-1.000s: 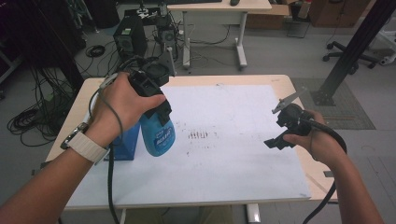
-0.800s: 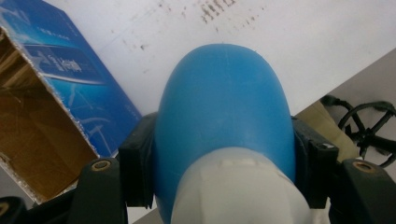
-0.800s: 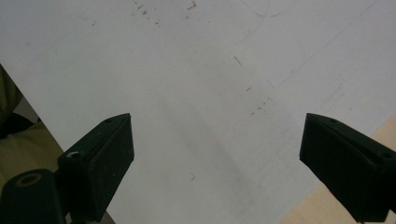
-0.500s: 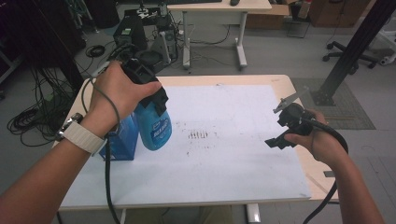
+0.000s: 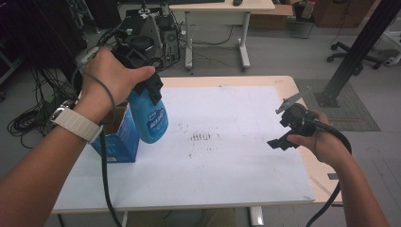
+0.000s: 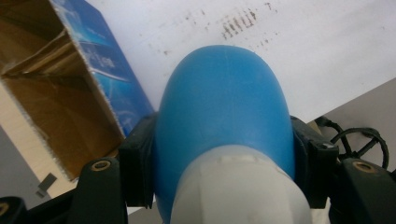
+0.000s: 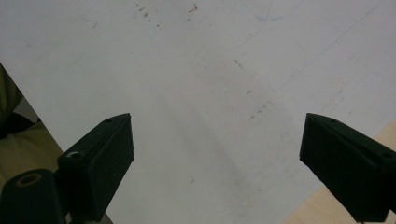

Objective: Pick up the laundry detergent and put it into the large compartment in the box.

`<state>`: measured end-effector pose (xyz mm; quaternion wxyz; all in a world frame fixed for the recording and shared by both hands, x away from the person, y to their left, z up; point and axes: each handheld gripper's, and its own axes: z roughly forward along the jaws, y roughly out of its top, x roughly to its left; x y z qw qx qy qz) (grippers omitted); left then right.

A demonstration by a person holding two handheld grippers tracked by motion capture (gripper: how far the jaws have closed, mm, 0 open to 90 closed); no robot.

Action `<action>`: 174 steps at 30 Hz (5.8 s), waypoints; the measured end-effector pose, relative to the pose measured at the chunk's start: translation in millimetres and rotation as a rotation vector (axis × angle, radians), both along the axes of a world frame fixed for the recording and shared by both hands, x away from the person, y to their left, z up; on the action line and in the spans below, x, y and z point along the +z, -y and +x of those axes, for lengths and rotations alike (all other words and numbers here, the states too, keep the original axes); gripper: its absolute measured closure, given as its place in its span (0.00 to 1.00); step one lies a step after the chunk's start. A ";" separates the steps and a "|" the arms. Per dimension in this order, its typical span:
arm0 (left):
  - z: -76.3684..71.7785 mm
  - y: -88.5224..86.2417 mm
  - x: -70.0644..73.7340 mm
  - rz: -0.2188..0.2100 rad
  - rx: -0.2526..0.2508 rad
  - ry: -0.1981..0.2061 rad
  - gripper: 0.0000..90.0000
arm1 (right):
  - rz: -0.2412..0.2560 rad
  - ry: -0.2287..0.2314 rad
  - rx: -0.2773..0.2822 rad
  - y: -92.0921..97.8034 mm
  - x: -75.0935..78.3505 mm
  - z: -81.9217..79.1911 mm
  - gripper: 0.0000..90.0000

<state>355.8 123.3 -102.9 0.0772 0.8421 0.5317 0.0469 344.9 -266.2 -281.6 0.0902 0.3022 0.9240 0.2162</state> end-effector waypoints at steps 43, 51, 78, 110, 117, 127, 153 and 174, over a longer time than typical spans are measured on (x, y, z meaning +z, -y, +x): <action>15.4 -63.4 43.0 -0.016 0.221 0.032 0.41 | -0.008 0.003 0.011 -5.0 3.7 6.2 0.11; 17.7 -75.9 47.9 -0.015 0.263 0.039 0.41 | -0.010 -0.001 0.013 -5.3 1.5 7.3 0.11; 27.2 -109.9 33.7 0.002 0.356 0.050 0.41 | -0.015 -0.009 0.015 -6.4 0.8 10.7 0.11; 47.6 -130.4 -13.8 0.009 0.392 0.045 0.41 | -0.024 -0.030 0.008 -7.8 -6.1 15.4 0.11; 52.3 -134.1 -27.7 0.003 0.392 0.034 0.41 | -0.025 -0.035 0.002 -7.8 -7.7 16.6 0.11; 58.7 -132.5 -48.4 0.027 0.386 0.029 0.41 | -0.021 -0.038 0.003 -8.6 -10.4 18.6 0.11; 67.7 -135.0 -92.7 0.046 0.373 0.036 0.41 | -0.024 -0.051 -0.010 -7.9 -16.4 19.1 0.11; 71.4 -130.3 -122.9 0.063 0.365 0.013 0.41 | -0.025 -0.060 -0.018 -5.9 -21.2 18.3 0.11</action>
